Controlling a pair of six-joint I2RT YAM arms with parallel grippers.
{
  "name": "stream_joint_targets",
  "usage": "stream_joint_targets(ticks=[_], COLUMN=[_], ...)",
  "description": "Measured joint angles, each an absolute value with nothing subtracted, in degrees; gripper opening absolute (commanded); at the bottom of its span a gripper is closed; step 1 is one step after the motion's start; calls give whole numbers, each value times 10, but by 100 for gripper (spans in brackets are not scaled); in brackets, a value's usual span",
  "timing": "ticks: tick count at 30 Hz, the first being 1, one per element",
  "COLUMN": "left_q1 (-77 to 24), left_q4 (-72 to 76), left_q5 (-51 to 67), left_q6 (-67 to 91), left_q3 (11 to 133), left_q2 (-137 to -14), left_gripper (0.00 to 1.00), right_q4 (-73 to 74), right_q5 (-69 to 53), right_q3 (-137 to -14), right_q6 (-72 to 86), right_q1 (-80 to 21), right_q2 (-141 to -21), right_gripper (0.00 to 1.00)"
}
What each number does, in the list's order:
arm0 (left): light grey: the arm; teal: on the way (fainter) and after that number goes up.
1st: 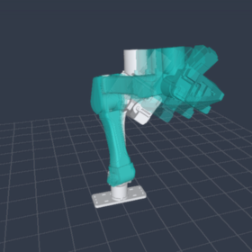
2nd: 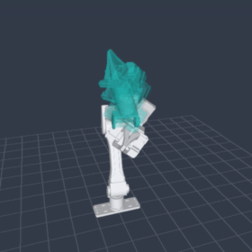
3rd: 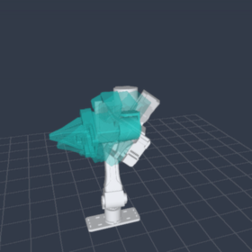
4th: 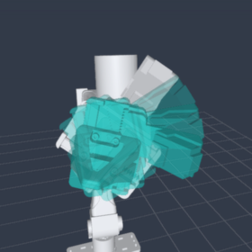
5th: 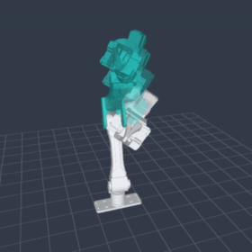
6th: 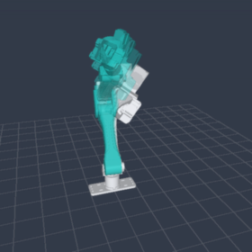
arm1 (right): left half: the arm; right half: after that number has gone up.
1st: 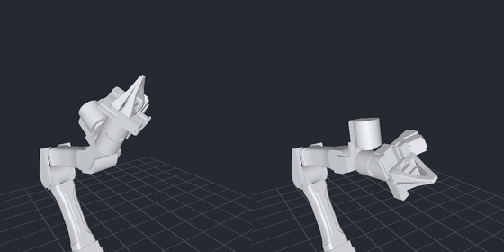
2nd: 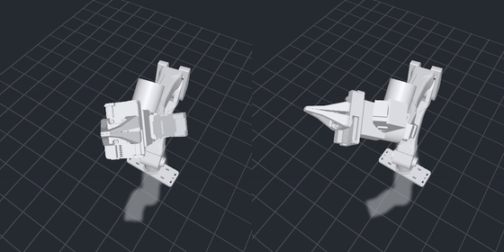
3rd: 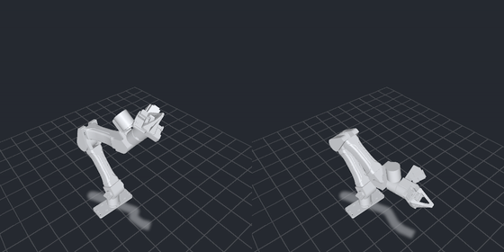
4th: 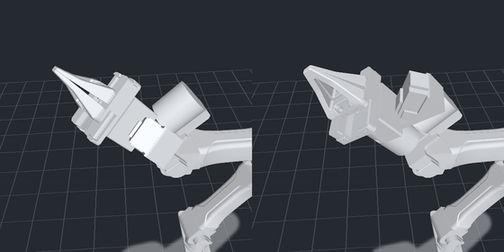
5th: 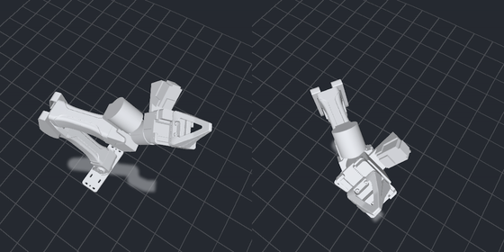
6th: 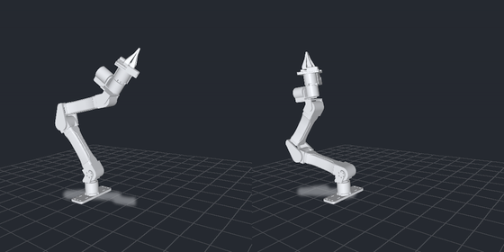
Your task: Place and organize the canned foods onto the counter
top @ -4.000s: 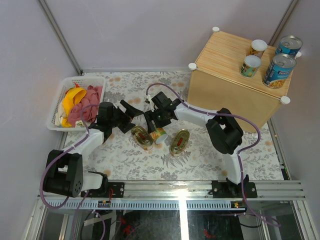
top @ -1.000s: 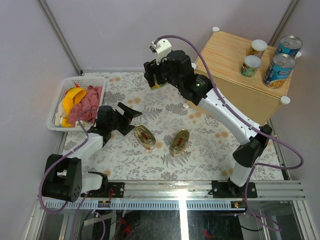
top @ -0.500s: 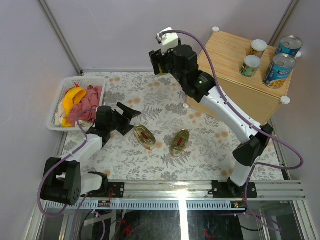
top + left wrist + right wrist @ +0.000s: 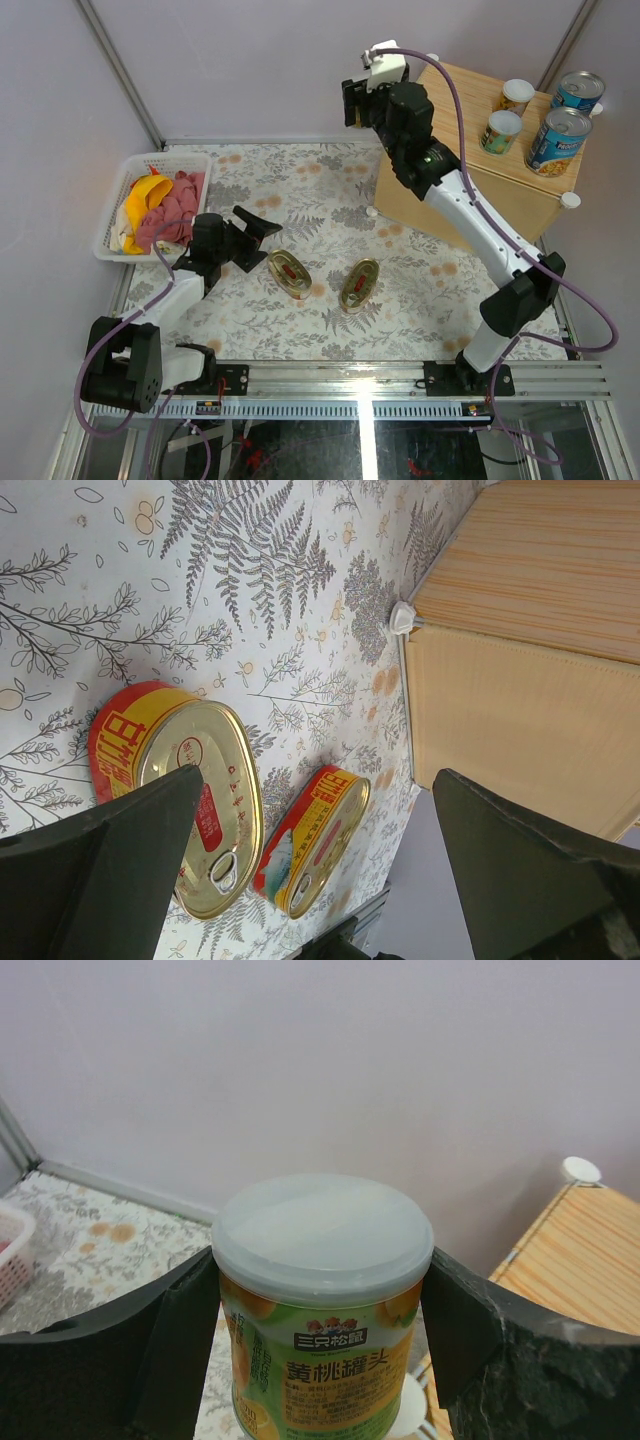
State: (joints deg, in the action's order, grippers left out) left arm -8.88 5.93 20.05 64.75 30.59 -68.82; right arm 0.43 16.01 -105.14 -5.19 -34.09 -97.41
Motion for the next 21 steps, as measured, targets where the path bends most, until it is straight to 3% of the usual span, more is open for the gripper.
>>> stream_joint_targets(ticks=[21], left_q1=[-89], left_q4=[57], left_q5=[194], left_q6=[647], left_q3=[306], left_q2=[-698], left_gripper=[100], right_q4=[-159], right_q5=[216], right_q3=[-953], right_q6=[-76], right_q1=[-252], right_q2=[-948], right_gripper=[0])
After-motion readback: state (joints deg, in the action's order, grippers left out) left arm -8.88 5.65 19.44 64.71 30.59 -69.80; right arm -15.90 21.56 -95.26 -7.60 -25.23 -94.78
